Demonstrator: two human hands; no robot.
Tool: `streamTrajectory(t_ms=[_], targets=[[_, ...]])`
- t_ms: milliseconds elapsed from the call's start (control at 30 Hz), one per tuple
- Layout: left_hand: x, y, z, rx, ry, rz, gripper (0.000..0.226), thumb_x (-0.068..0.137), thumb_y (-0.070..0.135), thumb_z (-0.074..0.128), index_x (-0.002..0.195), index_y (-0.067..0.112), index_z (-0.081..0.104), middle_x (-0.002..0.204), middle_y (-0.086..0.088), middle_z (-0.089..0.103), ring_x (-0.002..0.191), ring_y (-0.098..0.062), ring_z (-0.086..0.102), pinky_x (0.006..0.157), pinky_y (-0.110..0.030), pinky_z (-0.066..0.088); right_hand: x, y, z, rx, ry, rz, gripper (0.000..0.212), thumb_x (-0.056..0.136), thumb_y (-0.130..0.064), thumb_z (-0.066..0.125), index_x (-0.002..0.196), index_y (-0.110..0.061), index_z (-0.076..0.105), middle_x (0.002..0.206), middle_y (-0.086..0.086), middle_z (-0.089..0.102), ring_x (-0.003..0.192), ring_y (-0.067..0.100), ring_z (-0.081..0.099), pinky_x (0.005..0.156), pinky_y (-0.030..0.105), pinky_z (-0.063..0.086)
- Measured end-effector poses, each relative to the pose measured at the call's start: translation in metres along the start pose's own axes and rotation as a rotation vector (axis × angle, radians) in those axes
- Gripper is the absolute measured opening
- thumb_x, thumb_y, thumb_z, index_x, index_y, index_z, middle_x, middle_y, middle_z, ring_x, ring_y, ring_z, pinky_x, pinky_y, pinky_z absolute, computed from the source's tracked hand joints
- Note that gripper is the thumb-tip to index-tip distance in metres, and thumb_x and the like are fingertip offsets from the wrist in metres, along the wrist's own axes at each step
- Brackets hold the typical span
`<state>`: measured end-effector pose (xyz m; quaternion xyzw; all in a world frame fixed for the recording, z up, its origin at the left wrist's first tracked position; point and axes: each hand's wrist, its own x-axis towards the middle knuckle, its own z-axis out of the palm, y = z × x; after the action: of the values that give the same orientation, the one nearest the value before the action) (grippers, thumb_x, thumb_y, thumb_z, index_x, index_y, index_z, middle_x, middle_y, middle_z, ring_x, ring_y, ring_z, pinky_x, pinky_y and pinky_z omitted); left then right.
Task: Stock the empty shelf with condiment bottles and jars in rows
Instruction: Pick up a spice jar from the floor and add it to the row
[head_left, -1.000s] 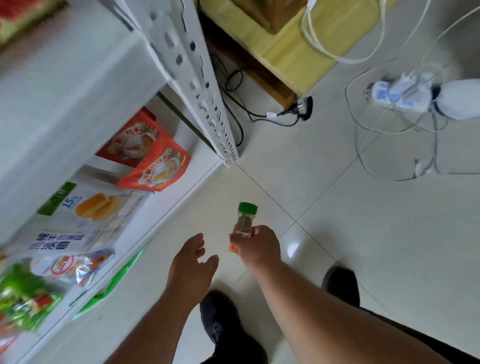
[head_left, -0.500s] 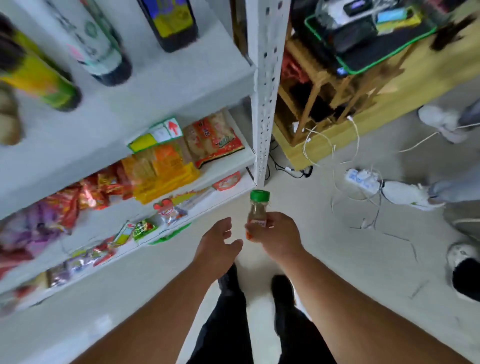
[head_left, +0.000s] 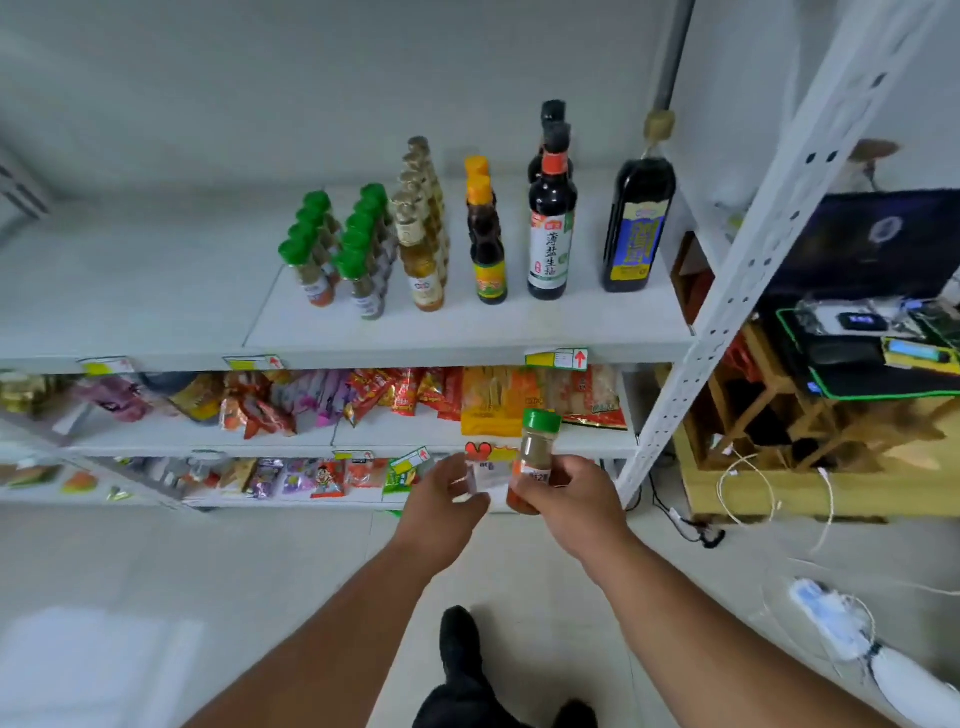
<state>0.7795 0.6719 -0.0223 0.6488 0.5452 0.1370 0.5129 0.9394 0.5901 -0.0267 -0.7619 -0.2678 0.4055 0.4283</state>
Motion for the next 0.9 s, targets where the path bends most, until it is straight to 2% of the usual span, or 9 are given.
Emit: streamTrajectory(t_ms=[167, 233, 333, 400, 467, 600, 700, 800, 900], targets=[[-0.010, -0.005, -0.033, -0.078, 0.103, 0.011, 0.054, 0.091, 0.021, 0.073, 0.140, 0.018, 0.051, 0.134, 0.006, 0.062, 0.115, -0.007, 0.062, 0.089, -0.023, 0.050, 0.000, -0.029, 0.030, -0.020, -0.028, -0.052, 0.036, 0.073, -0.045, 0.085, 0.102, -0.026, 0.074, 0.093, -0.010, 0.076, 0.088, 0.012, 0.072, 0.085, 0.038, 0.059], [-0.008, -0.004, -0.047, -0.120, 0.128, 0.013, 0.062, 0.090, 0.018, 0.073, 0.147, 0.017, 0.047, 0.137, 0.006, 0.059, 0.118, -0.009, 0.060, 0.093, -0.027, 0.051, 0.003, -0.043, 0.041, -0.027, -0.038, -0.081, 0.035, 0.072, -0.046, 0.085, 0.099, -0.026, 0.074, 0.091, -0.009, 0.077, 0.086, 0.012, 0.073, 0.082, 0.038, 0.060], [0.000, -0.004, -0.075, -0.135, 0.141, 0.026, 0.065, 0.091, 0.017, 0.072, 0.149, 0.019, 0.043, 0.141, 0.008, 0.054, 0.122, -0.008, 0.056, 0.095, -0.026, 0.048, 0.008, -0.070, 0.061, -0.050, -0.048, -0.120, 0.027, 0.078, -0.039, 0.084, 0.098, -0.026, 0.073, 0.091, -0.008, 0.076, 0.084, 0.013, 0.072, 0.066, 0.028, 0.055], [0.009, -0.006, -0.098, -0.136, 0.157, 0.031, 0.064, 0.091, 0.017, 0.070, 0.149, 0.020, 0.043, 0.142, 0.008, 0.054, 0.123, -0.007, 0.055, 0.098, -0.029, 0.048, 0.013, -0.089, 0.080, -0.059, -0.043, -0.151, 0.023, 0.078, -0.037, 0.084, 0.096, -0.029, 0.071, 0.090, -0.010, 0.075, 0.083, 0.013, 0.071, 0.067, 0.031, 0.056], [0.019, -0.010, -0.122, -0.154, 0.185, 0.032, 0.061, 0.091, 0.016, 0.071, 0.147, 0.020, 0.046, 0.141, 0.007, 0.055, 0.121, -0.007, 0.056, 0.097, -0.029, 0.050, 0.019, -0.105, 0.102, -0.063, -0.042, -0.177, 0.021, 0.077, -0.036, 0.084, 0.092, -0.032, 0.070, 0.088, -0.011, 0.075, 0.081, 0.011, 0.071, 0.073, 0.037, 0.060], [0.041, -0.024, -0.164, -0.165, 0.212, 0.054, 0.053, 0.092, 0.016, 0.070, 0.141, 0.024, 0.051, 0.134, 0.012, 0.058, 0.119, -0.005, 0.058, 0.079, -0.016, 0.049, 0.031, -0.134, 0.150, -0.060, -0.042, -0.201, 0.022, 0.077, -0.037, 0.084, 0.093, -0.032, 0.070, 0.090, -0.012, 0.075, 0.084, 0.007, 0.070, 0.077, 0.034, 0.058], [0.053, -0.037, -0.190, -0.188, 0.213, 0.055, 0.053, 0.091, 0.013, 0.069, 0.140, 0.025, 0.052, 0.134, 0.010, 0.060, 0.121, -0.006, 0.058, 0.084, -0.023, 0.052, 0.038, -0.150, 0.181, -0.056, -0.025, -0.210, 0.027, 0.077, -0.040, 0.085, 0.098, -0.030, 0.071, 0.091, -0.011, 0.075, 0.086, 0.007, 0.070, 0.079, 0.033, 0.057], [0.063, -0.045, -0.210, -0.156, 0.225, 0.071, 0.052, 0.092, 0.012, 0.068, 0.139, 0.027, 0.052, 0.131, 0.013, 0.061, 0.123, -0.007, 0.058, 0.086, -0.021, 0.048, 0.042, -0.163, 0.200, -0.057, -0.026, -0.204, 0.026, 0.079, -0.038, 0.084, 0.099, -0.032, 0.068, 0.092, -0.015, 0.072, 0.086, 0.005, 0.067, 0.073, 0.026, 0.052], [0.072, -0.044, -0.223, -0.146, 0.255, 0.069, 0.052, 0.091, 0.013, 0.069, 0.139, 0.027, 0.053, 0.127, 0.013, 0.063, 0.122, -0.006, 0.059, 0.080, -0.018, 0.048, 0.048, -0.176, 0.209, -0.084, -0.043, -0.210, 0.026, 0.080, -0.037, 0.083, 0.101, -0.033, 0.067, 0.092, -0.018, 0.070, 0.085, -0.002, 0.064, 0.068, 0.019, 0.046]])
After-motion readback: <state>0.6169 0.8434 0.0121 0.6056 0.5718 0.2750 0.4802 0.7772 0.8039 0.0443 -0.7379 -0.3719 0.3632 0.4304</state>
